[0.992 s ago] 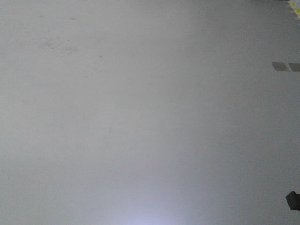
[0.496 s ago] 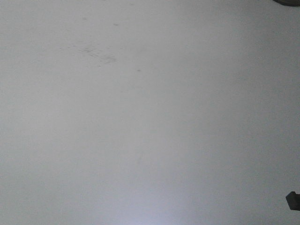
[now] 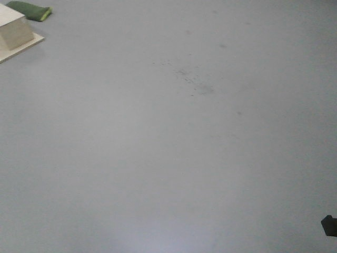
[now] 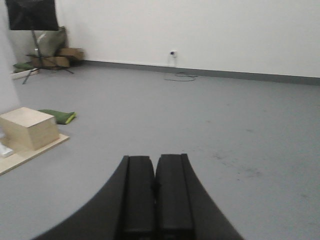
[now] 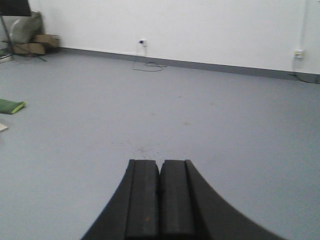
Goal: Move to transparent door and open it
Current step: 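Turn and drive toward the white-framed glass sliding door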
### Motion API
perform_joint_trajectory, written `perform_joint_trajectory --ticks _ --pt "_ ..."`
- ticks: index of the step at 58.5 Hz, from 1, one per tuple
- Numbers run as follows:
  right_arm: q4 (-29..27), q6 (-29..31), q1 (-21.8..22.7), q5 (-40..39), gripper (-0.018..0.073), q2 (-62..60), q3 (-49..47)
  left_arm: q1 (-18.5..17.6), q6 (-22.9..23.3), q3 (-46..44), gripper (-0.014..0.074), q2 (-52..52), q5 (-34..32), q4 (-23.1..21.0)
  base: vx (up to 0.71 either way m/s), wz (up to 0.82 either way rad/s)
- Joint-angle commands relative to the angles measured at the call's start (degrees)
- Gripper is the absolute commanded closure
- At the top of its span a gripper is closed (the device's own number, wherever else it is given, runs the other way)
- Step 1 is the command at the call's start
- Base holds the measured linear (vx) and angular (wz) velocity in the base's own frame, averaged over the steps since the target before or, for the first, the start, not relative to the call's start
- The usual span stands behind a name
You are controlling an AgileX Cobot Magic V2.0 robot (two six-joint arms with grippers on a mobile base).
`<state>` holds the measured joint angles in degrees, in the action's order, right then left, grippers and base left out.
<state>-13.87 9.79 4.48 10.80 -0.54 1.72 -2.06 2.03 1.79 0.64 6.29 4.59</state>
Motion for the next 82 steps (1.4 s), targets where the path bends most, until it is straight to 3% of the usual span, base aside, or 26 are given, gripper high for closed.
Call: perform_joint_trajectory --ticks 1,27,82 --pt "-0.11 0.31 0.21 -4.57 0.0565 -0.89 0.19 -0.37 0.34 0.85 0.0603 0.78 -4.87 -0.41 0.59 0.88" --pt "-0.07 0.31 0.21 -4.62 0.0565 -0.89 0.19 -0.37 0.34 0.85 0.0603 0.78 -4.87 -0.41 0.60 0.77" --pt "-0.06 0.31 0.21 -4.68 0.0565 -0.89 0.19 -0.37 0.34 0.85 0.0603 0.78 -4.87 -0.41 0.62 0.45"
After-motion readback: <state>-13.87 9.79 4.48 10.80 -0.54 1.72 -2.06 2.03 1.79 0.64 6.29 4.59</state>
